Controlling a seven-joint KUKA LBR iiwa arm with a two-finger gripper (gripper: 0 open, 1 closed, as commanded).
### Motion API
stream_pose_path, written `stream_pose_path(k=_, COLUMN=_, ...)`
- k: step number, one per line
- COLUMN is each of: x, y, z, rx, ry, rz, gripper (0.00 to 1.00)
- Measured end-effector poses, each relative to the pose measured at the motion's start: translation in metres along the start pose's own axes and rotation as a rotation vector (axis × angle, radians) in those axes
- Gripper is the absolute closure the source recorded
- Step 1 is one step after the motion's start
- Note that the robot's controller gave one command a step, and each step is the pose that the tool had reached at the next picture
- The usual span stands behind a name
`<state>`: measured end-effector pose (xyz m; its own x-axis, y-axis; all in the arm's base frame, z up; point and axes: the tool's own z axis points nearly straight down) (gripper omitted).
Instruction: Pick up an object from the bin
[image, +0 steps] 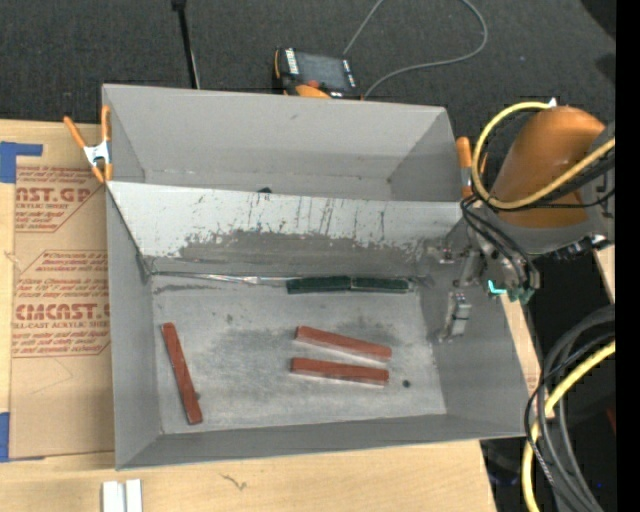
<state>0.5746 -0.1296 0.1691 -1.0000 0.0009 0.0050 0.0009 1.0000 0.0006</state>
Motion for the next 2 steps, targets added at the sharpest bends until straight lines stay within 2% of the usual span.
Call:
stream_pose_path(k=1, x=0.0195, y=0.0504, z=0.1038, rx=-0.001, ry=0.001, rz=-0.049, gripper=0.00)
stream_pose_path(k=2, x=0.0168, y=0.0480, z=0.0987, rx=0.002, ry=-0.007, rz=-0.046, gripper=1.00)
